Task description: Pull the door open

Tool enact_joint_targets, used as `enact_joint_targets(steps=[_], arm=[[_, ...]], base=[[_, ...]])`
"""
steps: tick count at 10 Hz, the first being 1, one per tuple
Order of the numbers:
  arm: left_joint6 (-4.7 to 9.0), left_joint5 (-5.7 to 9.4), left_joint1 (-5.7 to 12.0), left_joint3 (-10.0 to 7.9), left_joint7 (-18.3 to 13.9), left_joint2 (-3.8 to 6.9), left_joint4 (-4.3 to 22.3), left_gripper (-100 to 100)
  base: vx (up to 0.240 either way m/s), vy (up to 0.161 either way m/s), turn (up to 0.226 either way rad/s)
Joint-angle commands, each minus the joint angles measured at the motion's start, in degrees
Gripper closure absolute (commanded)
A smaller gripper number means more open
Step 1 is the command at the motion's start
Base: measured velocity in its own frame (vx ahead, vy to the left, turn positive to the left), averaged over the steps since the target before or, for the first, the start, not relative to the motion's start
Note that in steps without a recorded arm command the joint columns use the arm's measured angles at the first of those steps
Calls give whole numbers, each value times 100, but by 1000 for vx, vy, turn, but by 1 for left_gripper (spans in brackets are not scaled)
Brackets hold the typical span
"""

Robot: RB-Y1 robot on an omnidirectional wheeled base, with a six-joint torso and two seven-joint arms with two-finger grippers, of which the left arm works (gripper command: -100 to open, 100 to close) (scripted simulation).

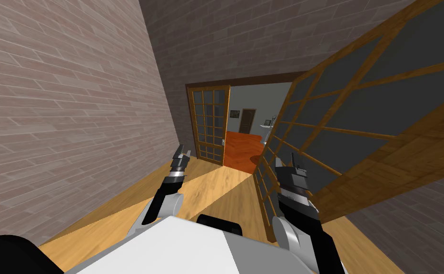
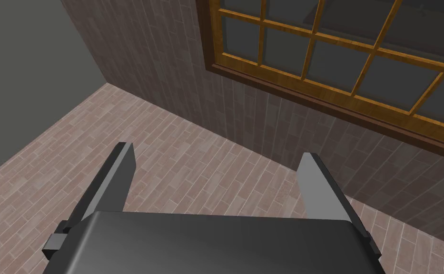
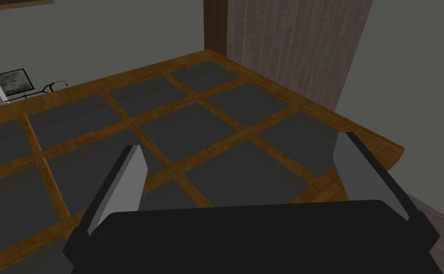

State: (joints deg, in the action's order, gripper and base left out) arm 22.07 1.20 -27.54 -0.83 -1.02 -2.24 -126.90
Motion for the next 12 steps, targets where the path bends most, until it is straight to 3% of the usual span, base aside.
enact_joint_targets(steps=[1, 11, 12], arm=[[81, -58, 53, -24, 155, 87, 201, -100], [507, -359, 330, -150, 969, 424, 1253, -100], [589, -417, 383, -175, 1126, 476, 1456, -100]], base=[[81, -12, -5], [127, -23, -5], [119, -38, -12]])
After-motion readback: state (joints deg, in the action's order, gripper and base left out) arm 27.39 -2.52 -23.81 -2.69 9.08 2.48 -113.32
